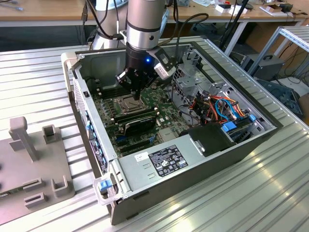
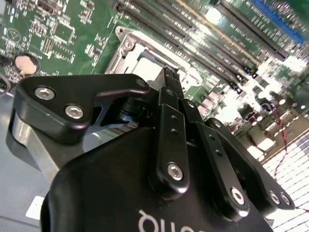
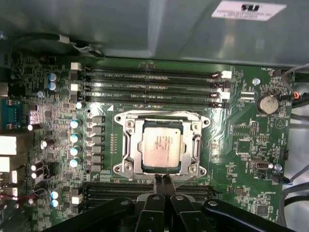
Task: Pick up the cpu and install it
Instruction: 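Install the second cpu locking lever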
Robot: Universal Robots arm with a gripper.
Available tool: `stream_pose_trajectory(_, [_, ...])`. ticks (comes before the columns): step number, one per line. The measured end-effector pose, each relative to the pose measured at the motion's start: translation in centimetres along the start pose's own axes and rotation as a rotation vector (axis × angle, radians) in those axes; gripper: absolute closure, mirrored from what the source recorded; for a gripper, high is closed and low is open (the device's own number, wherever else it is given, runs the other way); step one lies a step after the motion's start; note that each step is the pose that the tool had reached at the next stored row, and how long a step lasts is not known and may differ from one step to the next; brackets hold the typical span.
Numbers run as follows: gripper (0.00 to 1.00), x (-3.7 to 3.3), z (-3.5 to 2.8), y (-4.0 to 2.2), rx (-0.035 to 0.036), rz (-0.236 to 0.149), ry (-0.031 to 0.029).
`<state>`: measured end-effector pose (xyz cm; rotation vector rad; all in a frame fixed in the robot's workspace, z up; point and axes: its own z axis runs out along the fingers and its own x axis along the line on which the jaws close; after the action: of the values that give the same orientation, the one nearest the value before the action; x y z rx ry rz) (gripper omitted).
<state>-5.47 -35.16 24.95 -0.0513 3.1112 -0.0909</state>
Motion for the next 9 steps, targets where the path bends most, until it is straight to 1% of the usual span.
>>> stream_pose_trajectory(2, [0.89,0.01,0.02,-0.3,-0.0002,0.0,-0.0001])
stream_pose_trajectory(6, [0.89,0.03,0.02,-0.31,-0.0001,0.0,0.0])
stream_pose_trajectory(9, [0.89,0.24,0.03,-0.45,-0.0001,0.0,-0.0011])
